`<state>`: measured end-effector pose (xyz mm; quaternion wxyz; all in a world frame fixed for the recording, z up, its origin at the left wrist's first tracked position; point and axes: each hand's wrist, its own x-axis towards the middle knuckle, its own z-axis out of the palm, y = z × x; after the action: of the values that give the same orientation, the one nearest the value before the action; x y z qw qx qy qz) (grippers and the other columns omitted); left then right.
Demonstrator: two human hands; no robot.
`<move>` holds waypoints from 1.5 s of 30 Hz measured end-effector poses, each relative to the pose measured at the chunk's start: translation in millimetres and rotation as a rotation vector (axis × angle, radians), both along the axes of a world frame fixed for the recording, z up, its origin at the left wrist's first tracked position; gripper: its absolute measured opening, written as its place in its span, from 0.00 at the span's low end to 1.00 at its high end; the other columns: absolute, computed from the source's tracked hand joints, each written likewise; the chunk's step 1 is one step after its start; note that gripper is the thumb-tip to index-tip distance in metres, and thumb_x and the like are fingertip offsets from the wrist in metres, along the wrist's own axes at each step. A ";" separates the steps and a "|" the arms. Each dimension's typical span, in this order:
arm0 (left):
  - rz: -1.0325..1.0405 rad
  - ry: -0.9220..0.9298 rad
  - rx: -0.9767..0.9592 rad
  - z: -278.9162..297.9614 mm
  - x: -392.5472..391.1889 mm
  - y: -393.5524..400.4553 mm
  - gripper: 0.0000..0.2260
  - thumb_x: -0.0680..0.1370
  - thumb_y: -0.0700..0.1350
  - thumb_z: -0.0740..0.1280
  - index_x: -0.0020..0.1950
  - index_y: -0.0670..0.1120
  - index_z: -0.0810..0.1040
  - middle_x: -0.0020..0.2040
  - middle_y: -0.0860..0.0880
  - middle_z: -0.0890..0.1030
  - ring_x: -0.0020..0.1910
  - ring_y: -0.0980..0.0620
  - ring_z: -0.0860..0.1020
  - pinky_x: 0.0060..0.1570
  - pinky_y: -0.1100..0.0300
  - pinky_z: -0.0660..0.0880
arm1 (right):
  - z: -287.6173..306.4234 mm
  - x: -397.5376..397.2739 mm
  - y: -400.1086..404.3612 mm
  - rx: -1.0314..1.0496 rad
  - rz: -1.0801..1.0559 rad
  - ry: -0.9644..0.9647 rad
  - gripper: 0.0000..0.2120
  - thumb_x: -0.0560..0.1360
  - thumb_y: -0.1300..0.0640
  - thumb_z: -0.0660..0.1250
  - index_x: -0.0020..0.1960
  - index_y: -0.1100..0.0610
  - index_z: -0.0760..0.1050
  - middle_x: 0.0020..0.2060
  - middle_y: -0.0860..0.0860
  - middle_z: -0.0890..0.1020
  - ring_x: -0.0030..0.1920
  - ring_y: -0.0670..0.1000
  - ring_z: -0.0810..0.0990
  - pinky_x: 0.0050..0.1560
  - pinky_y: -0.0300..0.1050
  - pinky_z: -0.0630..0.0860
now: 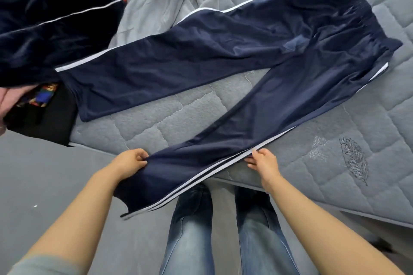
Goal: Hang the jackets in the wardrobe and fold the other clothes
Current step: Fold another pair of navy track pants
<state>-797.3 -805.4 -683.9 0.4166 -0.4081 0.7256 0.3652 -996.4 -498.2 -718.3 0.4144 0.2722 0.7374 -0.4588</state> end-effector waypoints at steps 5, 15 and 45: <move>-0.083 0.286 -0.392 2.6 -46.5 53.7 0.13 0.78 0.44 0.64 0.62 0.49 0.76 0.63 0.48 0.76 0.64 0.45 0.73 0.61 0.48 0.68 | -0.7 -8.2 11.2 0.107 -0.244 0.098 0.17 0.79 0.63 0.63 0.67 0.61 0.68 0.52 0.55 0.76 0.41 0.48 0.75 0.41 0.40 0.74; -0.090 0.607 -0.036 15.4 -215.1 203.9 0.11 0.78 0.43 0.65 0.60 0.51 0.76 0.59 0.54 0.74 0.57 0.55 0.74 0.58 0.56 0.72 | 5.0 -121.6 80.7 -0.005 -0.343 0.113 0.19 0.80 0.66 0.56 0.71 0.60 0.66 0.55 0.56 0.77 0.54 0.51 0.76 0.49 0.43 0.75; -0.600 0.390 -0.383 -63.5 -409.8 377.2 0.40 0.77 0.62 0.63 0.76 0.64 0.35 0.75 0.48 0.26 0.73 0.43 0.25 0.70 0.32 0.38 | -6.0 -444.5 199.5 0.355 0.439 1.032 0.28 0.74 0.57 0.70 0.71 0.63 0.66 0.70 0.62 0.66 0.69 0.59 0.66 0.70 0.47 0.60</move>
<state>-1207.1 -428.2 -747.5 0.2758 -0.1715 0.9328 0.1563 -1440.9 -298.7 -724.3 0.0355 -0.0801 0.9483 -0.3050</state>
